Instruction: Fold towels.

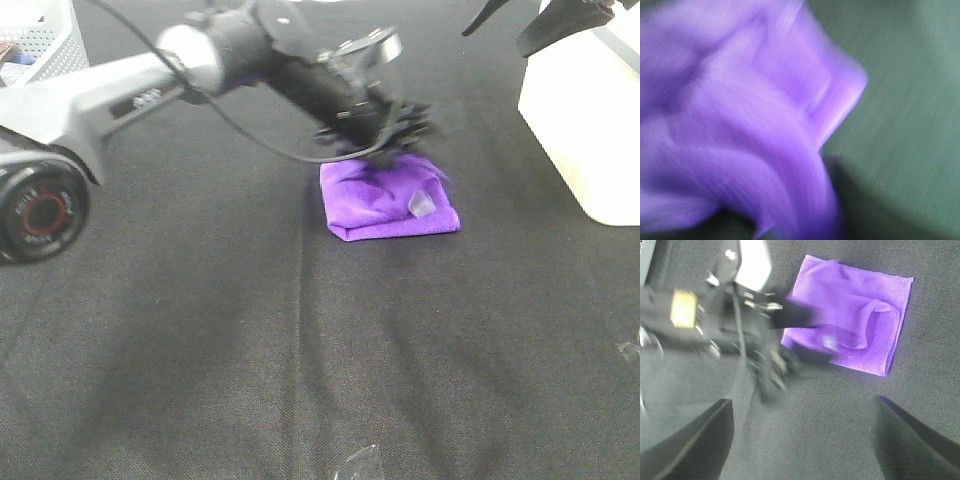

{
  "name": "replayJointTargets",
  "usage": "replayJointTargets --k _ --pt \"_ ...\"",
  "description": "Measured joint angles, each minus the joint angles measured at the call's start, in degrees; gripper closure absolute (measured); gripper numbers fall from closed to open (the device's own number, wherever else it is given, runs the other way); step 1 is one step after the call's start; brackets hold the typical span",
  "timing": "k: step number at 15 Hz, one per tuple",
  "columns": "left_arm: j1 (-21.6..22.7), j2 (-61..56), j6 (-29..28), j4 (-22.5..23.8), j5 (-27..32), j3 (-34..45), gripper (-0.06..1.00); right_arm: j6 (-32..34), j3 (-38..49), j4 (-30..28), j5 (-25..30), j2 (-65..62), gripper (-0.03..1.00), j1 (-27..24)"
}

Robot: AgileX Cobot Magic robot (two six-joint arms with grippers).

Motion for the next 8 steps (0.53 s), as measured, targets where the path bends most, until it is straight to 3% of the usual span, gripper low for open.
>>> replayJointTargets --k 2,5,8 --pt "-2.4 0.0 7.7 -4.9 -3.2 0.0 0.2 0.0 0.0 -0.4 0.0 -1.4 0.24 0.0" --pt "-3.2 0.0 11.6 -5.5 -3.7 0.0 0.2 0.0 0.0 -1.5 0.1 -3.8 0.24 0.0" --pt "-1.1 -2.3 10.3 3.7 1.4 0.0 0.2 0.0 0.0 -3.3 0.1 -5.3 0.24 0.0"
